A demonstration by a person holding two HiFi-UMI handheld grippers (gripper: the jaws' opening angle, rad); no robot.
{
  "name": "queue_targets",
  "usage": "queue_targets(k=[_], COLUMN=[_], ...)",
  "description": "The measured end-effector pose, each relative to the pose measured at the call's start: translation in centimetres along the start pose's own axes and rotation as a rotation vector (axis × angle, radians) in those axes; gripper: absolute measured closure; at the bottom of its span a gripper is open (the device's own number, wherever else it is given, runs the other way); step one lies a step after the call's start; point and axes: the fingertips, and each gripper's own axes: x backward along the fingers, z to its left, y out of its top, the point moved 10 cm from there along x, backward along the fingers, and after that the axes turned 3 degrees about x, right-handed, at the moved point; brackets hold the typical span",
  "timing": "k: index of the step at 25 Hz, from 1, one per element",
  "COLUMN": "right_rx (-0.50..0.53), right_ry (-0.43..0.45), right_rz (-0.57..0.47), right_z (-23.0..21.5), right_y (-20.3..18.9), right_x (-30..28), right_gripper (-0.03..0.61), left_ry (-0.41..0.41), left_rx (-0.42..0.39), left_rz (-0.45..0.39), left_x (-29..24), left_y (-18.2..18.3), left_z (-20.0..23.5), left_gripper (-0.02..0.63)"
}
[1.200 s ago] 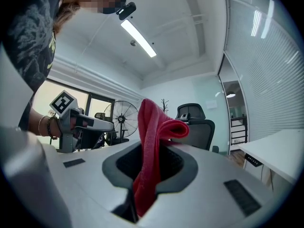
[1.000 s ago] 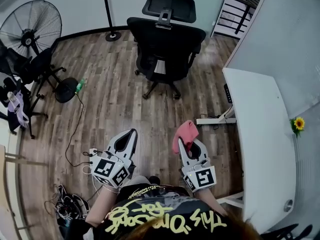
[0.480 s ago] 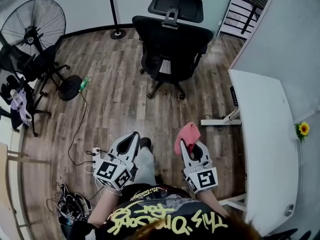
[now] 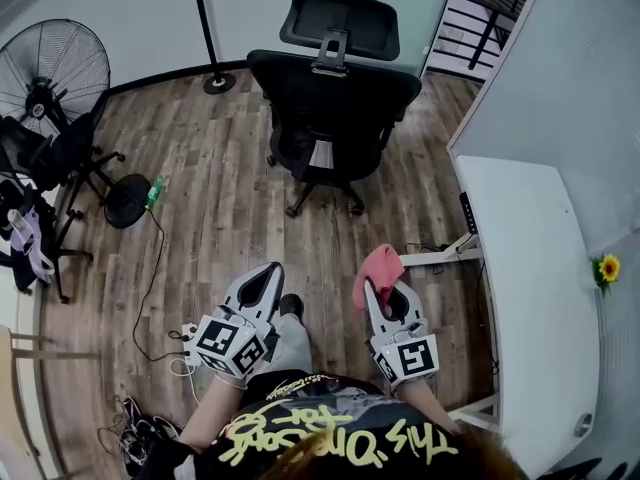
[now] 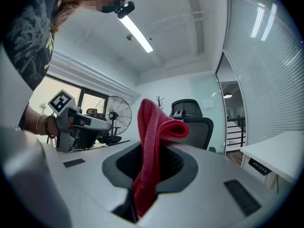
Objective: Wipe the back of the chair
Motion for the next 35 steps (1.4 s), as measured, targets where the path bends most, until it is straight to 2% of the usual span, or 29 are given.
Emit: queue_targets(k=[12,22,32,35], right_rx=[0.014,0.021,0.015,0.009], right_ry=[-0.012,-0.070,-0.147,-0.145], right_rz=[0.009,0.000,-0.009,-0.014], right_z=[-3.5,-6.4,-8.9,-9.6], right_y=[0.6,1.7,1.4,1.6], right_x=[-12.2,-21.4,-27.3,-28.5], right_gripper=[0.517,0.517,0.517,0.517], left_ry=[-0.033,-0.070,-0.124,-0.135], left_rx=[-0.005,-0.011,-0.025,-0.024], left_rz=[0.004,0.014,0.037,0.046], left_x=[-8.9,-16.0,-22.3,-23.9], left_y=[5.5,10.0,11.9,12.2], left_z=[8.8,15.4,19.9,20.1], left_gripper=[0.620,0.621,0.621,0.620])
